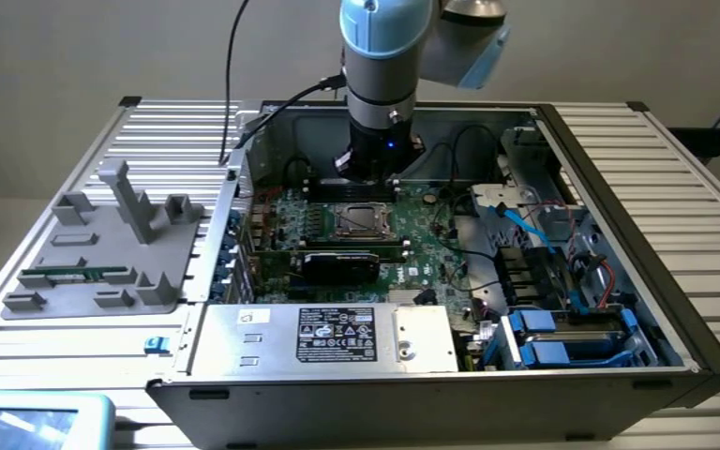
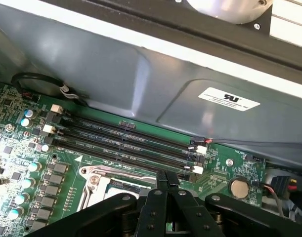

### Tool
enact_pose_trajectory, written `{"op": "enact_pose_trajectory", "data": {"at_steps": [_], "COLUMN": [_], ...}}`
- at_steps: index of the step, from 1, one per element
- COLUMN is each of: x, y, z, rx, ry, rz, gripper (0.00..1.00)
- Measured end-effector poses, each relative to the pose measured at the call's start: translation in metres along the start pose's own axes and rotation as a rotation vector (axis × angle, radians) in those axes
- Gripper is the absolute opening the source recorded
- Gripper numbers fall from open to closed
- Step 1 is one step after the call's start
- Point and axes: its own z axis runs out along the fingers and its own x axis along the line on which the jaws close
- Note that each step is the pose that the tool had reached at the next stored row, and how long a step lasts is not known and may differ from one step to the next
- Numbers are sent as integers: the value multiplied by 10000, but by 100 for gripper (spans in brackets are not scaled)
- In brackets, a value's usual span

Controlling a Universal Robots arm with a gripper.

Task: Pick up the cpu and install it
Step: 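Install the first cpu locking lever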

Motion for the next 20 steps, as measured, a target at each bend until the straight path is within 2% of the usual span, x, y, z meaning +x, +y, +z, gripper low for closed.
{"op": "enact_pose_trajectory", "data": {"at_steps": [3,4,5,10,11,14,20], "x": [-4,-6,-5,-4,-1,10,15], "y": [6,7,5,3,-13,-66,-103], "z": [-20,-41,-48,-50,-58,-101,-177], "rx": [104,166,185,194,194,169,129], "ry": [-9,3,10,9,28,117,293], "rz": [152,247,283,307,311,341,423], "gripper": [9,9,9,9,9,9,9]}}
